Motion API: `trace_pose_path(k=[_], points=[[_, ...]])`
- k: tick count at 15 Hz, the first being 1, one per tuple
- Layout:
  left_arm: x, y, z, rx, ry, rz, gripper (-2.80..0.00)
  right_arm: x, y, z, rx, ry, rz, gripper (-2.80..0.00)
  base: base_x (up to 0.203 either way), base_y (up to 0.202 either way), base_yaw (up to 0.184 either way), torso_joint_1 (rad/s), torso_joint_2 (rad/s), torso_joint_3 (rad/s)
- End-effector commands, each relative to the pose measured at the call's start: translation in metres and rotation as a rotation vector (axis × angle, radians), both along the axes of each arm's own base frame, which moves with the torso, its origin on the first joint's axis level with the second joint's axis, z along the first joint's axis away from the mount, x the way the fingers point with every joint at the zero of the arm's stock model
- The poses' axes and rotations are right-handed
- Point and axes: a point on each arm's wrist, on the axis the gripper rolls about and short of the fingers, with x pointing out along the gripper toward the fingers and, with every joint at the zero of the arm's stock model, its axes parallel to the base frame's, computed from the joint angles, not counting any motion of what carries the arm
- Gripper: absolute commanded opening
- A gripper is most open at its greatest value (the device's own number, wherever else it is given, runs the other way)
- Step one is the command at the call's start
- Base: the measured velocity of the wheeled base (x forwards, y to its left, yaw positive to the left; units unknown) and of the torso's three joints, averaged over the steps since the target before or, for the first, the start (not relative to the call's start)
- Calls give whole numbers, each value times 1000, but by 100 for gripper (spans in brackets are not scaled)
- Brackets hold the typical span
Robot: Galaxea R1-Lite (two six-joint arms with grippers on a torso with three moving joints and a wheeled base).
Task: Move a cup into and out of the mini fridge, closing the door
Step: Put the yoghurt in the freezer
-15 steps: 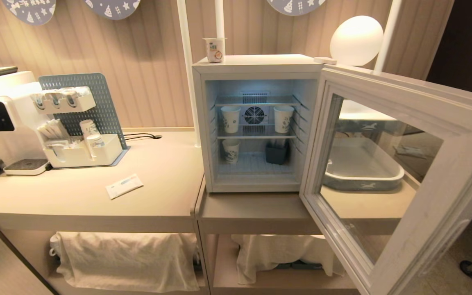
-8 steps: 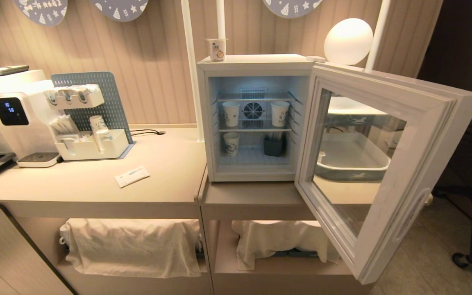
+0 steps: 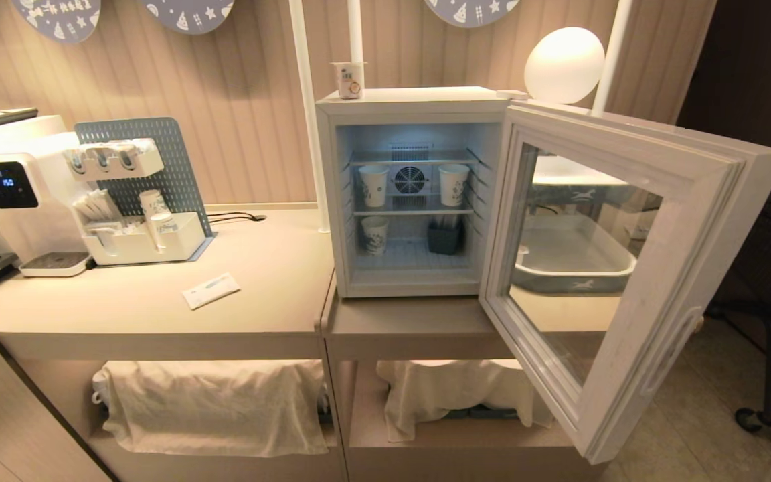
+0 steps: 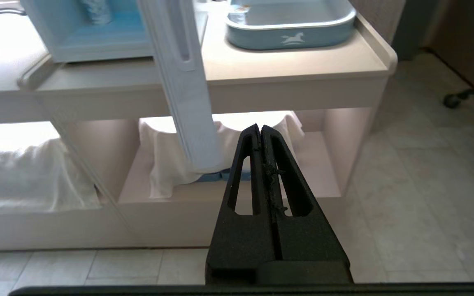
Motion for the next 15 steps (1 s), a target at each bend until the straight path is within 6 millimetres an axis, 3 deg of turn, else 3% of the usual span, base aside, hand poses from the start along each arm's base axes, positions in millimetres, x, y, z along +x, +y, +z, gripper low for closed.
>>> trace_pose_path(k=[1,15], points=[[0,0,0,0,2,0,-280,0,0,0,0,2,1,-280,2,142,-5,-2,7,-2],[0,0,0,-3,0,2,-280,0,0,0,0,2,1,-280,0,193,2,3,2,2]])
